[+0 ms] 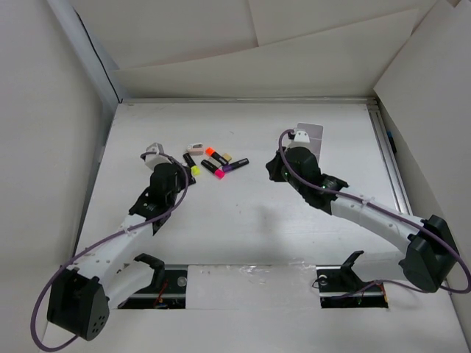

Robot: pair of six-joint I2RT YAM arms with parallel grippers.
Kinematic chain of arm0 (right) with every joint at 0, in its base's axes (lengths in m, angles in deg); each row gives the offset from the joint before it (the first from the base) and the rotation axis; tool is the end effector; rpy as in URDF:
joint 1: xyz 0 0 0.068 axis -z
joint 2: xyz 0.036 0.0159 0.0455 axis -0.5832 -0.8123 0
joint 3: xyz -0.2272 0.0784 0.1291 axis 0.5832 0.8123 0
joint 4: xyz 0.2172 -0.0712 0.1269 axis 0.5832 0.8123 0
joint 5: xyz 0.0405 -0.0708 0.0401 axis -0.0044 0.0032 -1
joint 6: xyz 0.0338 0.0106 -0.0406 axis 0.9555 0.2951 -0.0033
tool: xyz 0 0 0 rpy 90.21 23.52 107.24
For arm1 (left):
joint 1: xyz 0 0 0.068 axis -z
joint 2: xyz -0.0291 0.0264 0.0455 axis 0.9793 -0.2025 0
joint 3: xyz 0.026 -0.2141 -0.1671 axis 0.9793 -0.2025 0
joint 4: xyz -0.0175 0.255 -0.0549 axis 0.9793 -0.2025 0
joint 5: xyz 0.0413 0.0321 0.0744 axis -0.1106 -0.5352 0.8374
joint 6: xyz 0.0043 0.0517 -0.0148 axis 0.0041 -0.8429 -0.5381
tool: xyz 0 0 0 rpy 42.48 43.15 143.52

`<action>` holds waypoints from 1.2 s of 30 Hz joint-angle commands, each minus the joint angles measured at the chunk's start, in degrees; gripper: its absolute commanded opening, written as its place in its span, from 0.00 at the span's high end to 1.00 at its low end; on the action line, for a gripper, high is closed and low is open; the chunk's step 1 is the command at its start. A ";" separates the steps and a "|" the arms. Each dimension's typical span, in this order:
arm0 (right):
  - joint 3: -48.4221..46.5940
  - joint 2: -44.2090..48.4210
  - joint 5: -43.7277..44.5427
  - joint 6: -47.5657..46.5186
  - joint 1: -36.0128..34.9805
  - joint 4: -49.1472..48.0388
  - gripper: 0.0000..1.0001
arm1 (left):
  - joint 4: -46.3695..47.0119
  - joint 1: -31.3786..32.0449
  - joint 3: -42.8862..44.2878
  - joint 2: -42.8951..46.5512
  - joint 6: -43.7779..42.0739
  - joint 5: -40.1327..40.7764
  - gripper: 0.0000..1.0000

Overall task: Sort the stationery into containers
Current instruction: Pick up the pen from the center of the board.

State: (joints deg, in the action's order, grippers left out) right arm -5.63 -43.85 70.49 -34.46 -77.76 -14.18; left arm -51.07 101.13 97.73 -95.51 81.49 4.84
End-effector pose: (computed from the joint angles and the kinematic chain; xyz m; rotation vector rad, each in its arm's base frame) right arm 0.2234 0.1873 0.2865 0.0199 2.0132 0.5276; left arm 0.2116 -0.0792 0.2583 -0.4473 1.8129 -0.5169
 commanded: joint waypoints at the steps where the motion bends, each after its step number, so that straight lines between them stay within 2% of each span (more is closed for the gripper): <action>1: -0.15 0.88 -0.34 0.31 -0.63 -2.77 1.00 | -4.86 0.04 -2.34 5.96 3.75 7.16 0.82; 5: -0.15 0.88 -0.86 0.31 -0.63 -2.77 1.00 | -6.88 0.04 -4.10 8.61 7.00 9.36 0.52; 7: -0.68 0.35 -1.91 0.31 -1.15 -2.24 1.00 | -6.89 0.04 -4.10 7.65 7.70 11.72 0.47; 12: -0.68 -0.18 -1.92 0.31 -1.16 -2.24 1.00 | -3.38 0.04 -1.56 -1.21 4.90 10.77 0.49; 18: -0.68 0.44 -1.92 0.31 -1.16 -1.71 1.00 | -0.57 0.04 6.95 -16.07 3.67 7.87 0.65; 24: -1.29 1.14 -1.39 0.31 -1.16 -1.01 1.00 | -0.56 0.04 13.47 -27.66 2.35 9.45 0.67; 30: -1.29 1.67 -0.77 -0.22 -1.16 -1.01 1.00 | -1.87 0.04 17.95 -34.01 1.82 11.29 0.65; 32: -1.29 1.67 -0.77 -0.22 -1.16 -1.01 0.96 | -1.88 0.04 17.96 -34.01 1.21 12.08 0.64; 33: -1.29 1.67 -0.77 -0.22 -1.16 -1.01 0.90 | -1.27 0.04 17.96 -34.62 1.21 12.09 0.64; 36: -1.29 1.67 -0.25 -0.22 -1.16 -1.01 0.81 | -1.88 0.04 19.01 -35.86 0.69 13.14 0.62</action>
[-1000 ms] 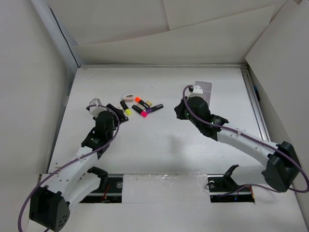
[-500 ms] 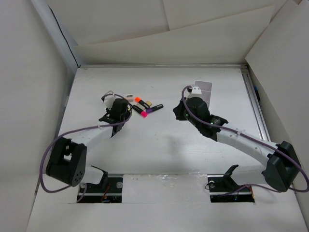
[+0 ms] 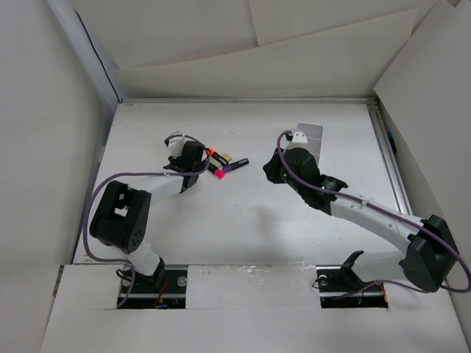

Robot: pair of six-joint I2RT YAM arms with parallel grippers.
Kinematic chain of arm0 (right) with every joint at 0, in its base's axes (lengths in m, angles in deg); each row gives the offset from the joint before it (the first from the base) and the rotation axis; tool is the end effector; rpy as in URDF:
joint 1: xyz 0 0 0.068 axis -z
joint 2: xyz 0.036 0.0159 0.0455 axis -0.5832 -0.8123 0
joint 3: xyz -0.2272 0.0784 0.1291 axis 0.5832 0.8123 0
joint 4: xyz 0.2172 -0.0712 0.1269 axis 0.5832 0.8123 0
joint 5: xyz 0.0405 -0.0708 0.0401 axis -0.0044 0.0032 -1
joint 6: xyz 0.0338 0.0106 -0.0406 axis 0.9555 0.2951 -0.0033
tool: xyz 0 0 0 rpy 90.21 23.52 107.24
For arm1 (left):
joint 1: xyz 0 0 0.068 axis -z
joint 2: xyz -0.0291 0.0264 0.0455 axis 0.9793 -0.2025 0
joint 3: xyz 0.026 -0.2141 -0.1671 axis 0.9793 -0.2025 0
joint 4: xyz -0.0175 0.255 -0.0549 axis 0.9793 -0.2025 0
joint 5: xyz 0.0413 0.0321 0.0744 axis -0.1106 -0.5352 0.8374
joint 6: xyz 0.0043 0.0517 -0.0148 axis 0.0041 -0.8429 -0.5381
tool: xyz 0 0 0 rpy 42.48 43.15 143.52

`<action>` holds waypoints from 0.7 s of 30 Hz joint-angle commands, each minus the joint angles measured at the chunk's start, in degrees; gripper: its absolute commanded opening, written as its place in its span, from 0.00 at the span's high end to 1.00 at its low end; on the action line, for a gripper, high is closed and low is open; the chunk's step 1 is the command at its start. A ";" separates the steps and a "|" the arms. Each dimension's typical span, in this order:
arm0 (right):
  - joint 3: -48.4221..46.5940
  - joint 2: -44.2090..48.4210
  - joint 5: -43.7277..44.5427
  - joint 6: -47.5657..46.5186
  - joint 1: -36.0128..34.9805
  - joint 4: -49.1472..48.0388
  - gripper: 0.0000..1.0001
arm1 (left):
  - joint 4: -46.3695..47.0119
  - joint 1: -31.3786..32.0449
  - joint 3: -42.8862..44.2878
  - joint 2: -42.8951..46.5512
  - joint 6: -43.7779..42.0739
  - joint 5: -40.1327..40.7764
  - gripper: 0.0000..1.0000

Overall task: Sort the stationery into containers
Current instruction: Pick up the pen from the center of the board.

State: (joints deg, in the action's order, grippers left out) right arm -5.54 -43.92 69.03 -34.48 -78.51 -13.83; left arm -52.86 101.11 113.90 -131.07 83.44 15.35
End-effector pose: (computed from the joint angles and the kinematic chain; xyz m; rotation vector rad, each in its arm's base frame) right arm 0.2204 0.1909 0.2849 -0.0123 2.0297 0.5535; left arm 0.3121 -0.1147 0.1885 -0.5782 2.0688 -0.1567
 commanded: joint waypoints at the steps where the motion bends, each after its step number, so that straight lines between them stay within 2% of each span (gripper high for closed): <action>1: -1.38 1.73 1.22 -0.19 -0.41 -1.36 0.77 | -0.61 0.07 2.84 -1.08 -1.27 2.63 0.62; 9: -1.38 2.25 1.22 -0.19 -0.41 -1.36 0.73 | -1.23 0.07 5.12 -7.50 -1.79 3.68 0.62; 15: -1.38 2.26 0.70 -0.19 -0.41 -1.36 0.70 | 0.09 -0.46 5.12 -8.21 -1.79 2.02 0.64; 21: -1.38 2.26 0.69 -0.19 -0.41 -1.36 0.63 | 0.09 -0.46 6.27 -8.91 -2.32 0.69 0.67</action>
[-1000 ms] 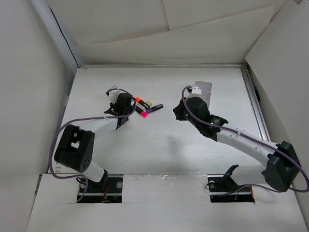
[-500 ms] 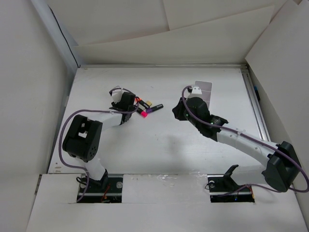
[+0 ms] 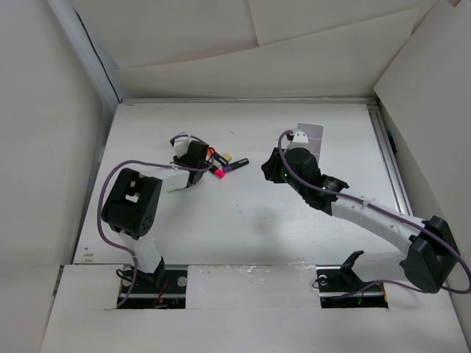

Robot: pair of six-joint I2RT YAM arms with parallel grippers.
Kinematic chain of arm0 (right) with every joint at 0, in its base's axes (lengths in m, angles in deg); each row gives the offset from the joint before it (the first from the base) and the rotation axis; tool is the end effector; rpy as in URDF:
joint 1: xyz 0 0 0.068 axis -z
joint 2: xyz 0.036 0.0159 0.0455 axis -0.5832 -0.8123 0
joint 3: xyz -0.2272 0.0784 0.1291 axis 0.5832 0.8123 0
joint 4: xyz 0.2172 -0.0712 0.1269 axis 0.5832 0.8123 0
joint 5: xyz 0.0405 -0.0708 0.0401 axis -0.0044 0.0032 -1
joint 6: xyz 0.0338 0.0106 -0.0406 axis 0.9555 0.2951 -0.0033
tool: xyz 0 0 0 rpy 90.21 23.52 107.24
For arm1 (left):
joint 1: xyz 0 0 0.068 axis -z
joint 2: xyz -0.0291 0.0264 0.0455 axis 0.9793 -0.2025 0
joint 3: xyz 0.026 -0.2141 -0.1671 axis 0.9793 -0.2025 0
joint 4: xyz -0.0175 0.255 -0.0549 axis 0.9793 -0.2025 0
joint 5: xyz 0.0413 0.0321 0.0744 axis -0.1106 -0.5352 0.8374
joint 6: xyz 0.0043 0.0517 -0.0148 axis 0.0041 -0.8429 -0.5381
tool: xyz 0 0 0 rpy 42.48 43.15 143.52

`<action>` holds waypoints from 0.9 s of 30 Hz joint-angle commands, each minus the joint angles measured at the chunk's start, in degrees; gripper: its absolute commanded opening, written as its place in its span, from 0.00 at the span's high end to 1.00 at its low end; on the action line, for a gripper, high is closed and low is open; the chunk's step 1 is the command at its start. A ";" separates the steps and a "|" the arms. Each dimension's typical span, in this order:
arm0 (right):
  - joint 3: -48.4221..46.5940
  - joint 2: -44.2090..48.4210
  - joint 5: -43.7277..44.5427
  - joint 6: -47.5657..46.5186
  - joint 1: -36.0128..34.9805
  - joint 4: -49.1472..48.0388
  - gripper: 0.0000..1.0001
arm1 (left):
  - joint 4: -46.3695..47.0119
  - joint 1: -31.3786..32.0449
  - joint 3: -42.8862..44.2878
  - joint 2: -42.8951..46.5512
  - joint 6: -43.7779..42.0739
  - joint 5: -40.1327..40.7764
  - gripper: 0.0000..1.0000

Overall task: Sort the stationery into containers
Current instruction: Pick up the pen from the center of the board.

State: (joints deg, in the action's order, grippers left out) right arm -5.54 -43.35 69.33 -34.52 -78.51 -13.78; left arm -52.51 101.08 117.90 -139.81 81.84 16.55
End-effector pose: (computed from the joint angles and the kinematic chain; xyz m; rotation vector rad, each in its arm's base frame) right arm 0.2192 0.1895 0.2876 -0.0076 2.0200 0.5538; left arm 0.3341 -0.1230 0.1605 -0.5520 2.1324 -0.0699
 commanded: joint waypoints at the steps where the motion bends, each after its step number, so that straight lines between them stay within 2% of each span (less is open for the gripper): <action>1: -1.38 2.21 0.38 -0.15 -0.41 -1.40 0.61 | -0.26 -0.44 2.27 -0.17 -0.72 -0.51 0.68; 2: -1.38 2.22 0.38 -0.15 -0.41 -1.40 0.61 | -0.26 -0.44 2.27 -0.17 -0.72 -0.51 0.69; 3: -1.38 2.22 0.99 -0.15 -0.41 -1.40 0.59 | -0.26 -0.44 1.66 -0.17 -0.72 -0.51 0.77; 7: -1.38 2.22 1.00 -0.15 -0.41 -1.40 0.51 | -0.26 -0.44 0.07 1.76 -0.72 -0.51 0.94; 8: -0.86 2.22 1.00 -0.15 -0.41 -1.40 0.45 | -0.26 -0.44 -0.63 2.29 -0.72 -0.51 0.97; 10: -0.85 2.22 1.61 -0.15 -0.41 -1.40 0.42 | -0.26 -0.44 -1.94 4.83 -1.25 -1.21 1.00; 13: -0.85 1.60 1.09 -0.15 -0.41 -1.40 0.34 | 1.23 -0.44 -4.93 10.43 -1.78 -2.35 1.00; 19: -0.85 0.99 -5.49 0.37 2.39 -2.45 0.31 | 4.04 0.18 -9.33 22.30 -2.31 -4.98 1.00; 26: -1.99 2.04 -13.41 1.43 7.40 -2.98 0.31 | 11.33 0.18 -17.32 31.55 -4.86 -15.78 1.00; 27: -2.00 2.04 -15.42 1.95 7.93 -2.98 0.30 | 12.99 0.18 -19.68 33.39 -5.64 -19.89 1.00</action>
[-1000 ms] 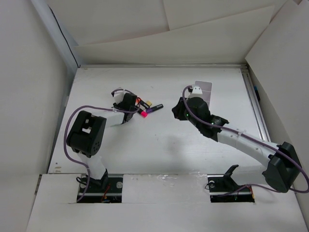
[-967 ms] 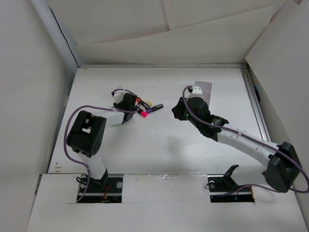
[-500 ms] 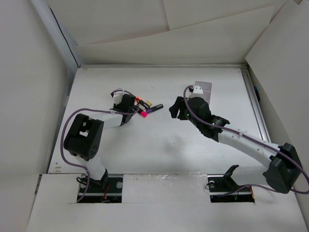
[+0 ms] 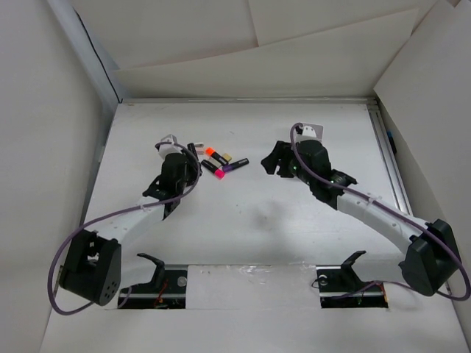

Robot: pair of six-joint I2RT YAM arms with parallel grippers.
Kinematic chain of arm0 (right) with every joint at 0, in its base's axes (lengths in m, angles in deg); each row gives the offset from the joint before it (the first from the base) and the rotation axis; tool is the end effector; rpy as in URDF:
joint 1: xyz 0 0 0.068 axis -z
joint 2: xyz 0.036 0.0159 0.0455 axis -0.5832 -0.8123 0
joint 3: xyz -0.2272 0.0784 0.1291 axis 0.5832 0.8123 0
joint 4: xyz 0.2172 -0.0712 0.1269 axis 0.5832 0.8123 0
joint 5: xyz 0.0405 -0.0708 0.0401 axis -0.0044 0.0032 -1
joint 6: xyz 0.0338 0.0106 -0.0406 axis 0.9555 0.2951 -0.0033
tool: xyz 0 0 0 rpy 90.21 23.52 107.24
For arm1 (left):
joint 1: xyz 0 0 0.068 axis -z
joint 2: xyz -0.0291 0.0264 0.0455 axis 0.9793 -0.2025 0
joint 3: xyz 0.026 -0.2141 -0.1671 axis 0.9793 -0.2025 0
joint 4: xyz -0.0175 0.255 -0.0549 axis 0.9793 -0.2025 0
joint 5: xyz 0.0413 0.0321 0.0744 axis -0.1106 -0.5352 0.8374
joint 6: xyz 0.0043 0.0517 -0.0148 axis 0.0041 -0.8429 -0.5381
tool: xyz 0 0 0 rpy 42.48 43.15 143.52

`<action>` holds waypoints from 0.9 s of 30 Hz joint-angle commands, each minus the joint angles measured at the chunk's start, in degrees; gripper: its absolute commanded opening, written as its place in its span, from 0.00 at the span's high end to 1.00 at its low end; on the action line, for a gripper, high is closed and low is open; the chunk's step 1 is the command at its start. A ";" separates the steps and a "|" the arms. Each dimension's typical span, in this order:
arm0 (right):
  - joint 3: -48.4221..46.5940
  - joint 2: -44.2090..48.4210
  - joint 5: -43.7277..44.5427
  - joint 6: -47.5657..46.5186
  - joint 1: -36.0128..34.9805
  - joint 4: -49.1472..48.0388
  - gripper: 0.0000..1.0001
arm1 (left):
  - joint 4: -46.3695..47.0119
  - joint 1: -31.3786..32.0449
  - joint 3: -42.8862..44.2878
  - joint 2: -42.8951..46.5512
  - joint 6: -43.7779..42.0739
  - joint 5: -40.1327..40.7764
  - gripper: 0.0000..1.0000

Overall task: Sort the stationery into containers
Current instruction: Pick up the pen from the center of the board.

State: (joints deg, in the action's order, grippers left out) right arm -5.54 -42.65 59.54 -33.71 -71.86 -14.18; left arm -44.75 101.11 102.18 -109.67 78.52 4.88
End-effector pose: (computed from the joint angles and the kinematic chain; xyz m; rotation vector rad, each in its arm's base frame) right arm 0.2356 0.1672 0.2911 0.0135 2.0344 0.6574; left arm 0.2531 -0.0965 0.2402 -0.4008 1.8759 -0.4520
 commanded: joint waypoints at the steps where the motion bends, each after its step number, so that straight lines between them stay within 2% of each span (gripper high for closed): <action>1: -2.69 1.34 -6.78 1.15 1.81 -2.59 0.30 | 7.08 0.15 -5.21 3.96 -2.85 -10.70 1.00; 3: -4.80 0.56 -9.93 2.46 3.13 -3.11 0.28 | 15.40 0.15 -8.89 5.71 -4.95 -17.79 1.00; 7: -8.32 -3.74 -15.47 3.16 3.14 -3.12 0.24 | 21.42 0.15 -13.21 8.35 -8.73 -26.60 1.00; 14: -14.21 -14.38 -22.86 5.37 2.52 -6.28 0.22 | 23.88 0.15 -16.03 9.50 -12.16 -33.82 1.00; 21: -18.26 -19.92 -22.78 5.90 -1.95 -6.28 0.20 | 28.63 0.15 -16.56 7.14 -11.65 -39.37 1.00; 27: -20.80 -24.14 -22.70 5.90 -2.49 -6.80 0.22 | 30.39 0.15 -16.56 7.13 -11.11 -42.18 1.00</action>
State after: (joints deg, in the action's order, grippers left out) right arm -22.81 -65.36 37.62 -28.21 -74.29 -17.37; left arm -19.16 101.13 85.84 -102.85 67.79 -33.76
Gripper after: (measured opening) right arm 0.789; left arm 0.244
